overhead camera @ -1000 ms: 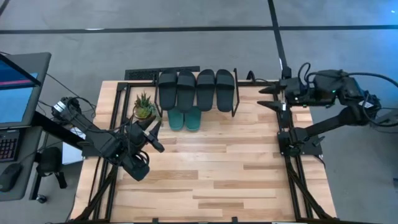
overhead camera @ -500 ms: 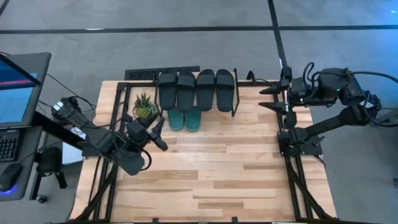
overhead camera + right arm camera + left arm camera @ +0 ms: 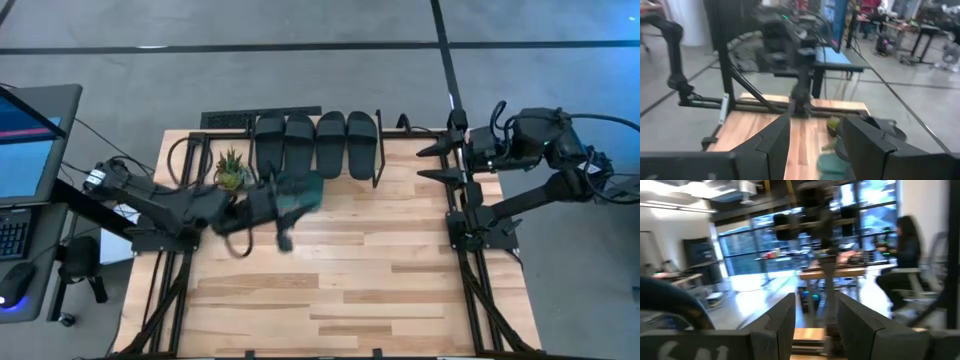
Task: Pick and place slides into the shelf
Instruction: Return to Home Position
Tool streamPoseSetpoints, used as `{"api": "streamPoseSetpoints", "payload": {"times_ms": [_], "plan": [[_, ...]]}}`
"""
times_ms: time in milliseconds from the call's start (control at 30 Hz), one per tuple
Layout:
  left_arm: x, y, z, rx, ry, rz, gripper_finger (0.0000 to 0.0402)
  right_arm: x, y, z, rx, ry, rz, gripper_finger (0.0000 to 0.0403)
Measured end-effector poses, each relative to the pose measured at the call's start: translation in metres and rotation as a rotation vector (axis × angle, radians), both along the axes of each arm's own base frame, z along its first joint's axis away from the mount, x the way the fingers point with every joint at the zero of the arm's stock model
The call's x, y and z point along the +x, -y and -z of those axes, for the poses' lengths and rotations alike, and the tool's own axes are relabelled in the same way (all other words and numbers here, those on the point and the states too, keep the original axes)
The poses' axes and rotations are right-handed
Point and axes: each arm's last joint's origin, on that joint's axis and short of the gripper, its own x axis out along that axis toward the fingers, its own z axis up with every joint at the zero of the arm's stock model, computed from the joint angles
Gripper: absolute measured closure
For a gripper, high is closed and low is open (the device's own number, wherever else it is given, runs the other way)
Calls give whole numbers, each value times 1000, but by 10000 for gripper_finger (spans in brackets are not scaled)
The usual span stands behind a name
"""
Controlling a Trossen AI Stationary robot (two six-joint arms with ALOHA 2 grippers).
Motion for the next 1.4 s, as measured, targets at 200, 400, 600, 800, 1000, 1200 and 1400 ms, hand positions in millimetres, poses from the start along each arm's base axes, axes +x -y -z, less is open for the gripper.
{"api": "streamPoseSetpoints", "payload": {"times_ms": [200,400,600,800,1000,1200,1400], "plan": [[14,-45,-3,6,62,54,276,1,-3,-8,-24,90,-74,236],[16,-84,-1,-21,42,-36,276,-3,-1,-8,-28,85,-69,235],[-3,-91,-4,0,-10,-135,276,-20,1,-2,-27,82,-67,235],[-37,-92,14,-34,40,-171,276,-44,3,28,4,220,-57,236],[-70,-91,53,-82,93,-219,276,-54,5,77,20,275,-53,234],[-96,-89,95,-132,173,-205,276,-63,5,123,66,310,-53,236],[-116,-88,135,-189,235,-208,276,-72,7,160,102,365,-43,234]]}}
